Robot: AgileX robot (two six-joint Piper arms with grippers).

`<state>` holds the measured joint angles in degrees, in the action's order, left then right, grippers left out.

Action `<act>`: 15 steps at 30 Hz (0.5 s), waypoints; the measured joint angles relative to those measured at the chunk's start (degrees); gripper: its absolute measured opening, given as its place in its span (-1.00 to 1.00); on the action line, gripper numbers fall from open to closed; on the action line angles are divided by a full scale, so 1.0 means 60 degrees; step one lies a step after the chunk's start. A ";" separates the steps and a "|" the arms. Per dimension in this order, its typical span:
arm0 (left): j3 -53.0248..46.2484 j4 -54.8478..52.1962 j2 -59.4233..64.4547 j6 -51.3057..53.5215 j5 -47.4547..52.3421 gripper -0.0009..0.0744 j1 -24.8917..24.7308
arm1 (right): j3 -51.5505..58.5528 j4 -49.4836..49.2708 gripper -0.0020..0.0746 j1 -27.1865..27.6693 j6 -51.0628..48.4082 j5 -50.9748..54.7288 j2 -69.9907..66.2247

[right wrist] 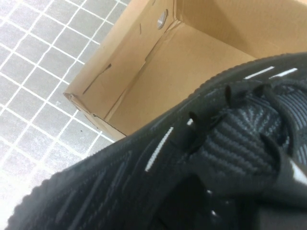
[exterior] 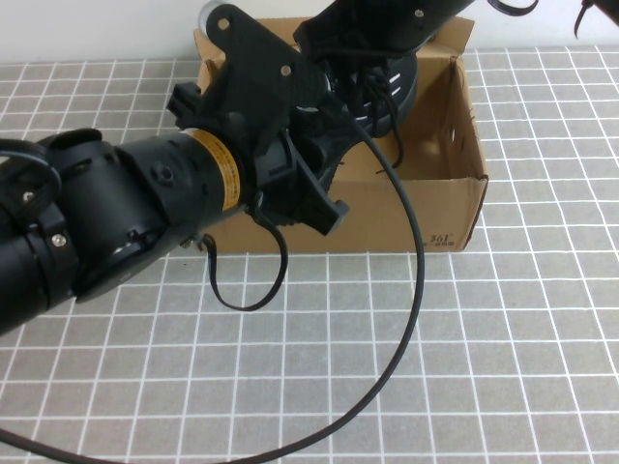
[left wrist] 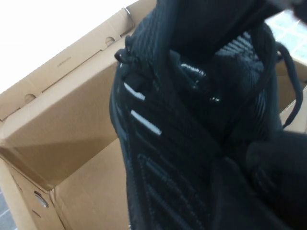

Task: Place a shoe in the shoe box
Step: Place the shoe in the shoe box

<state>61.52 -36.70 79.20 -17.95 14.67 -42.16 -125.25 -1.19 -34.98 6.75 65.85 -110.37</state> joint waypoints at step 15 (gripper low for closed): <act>-0.0022 -0.0697 0.0040 0.0000 -0.0272 -0.91 0.0537 | -0.0022 -0.0023 -0.58 0.0000 -0.0409 0.0018 0.0014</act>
<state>61.38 -40.88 79.43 -17.95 13.04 -38.93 -125.38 -1.33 -34.98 4.30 65.96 -110.28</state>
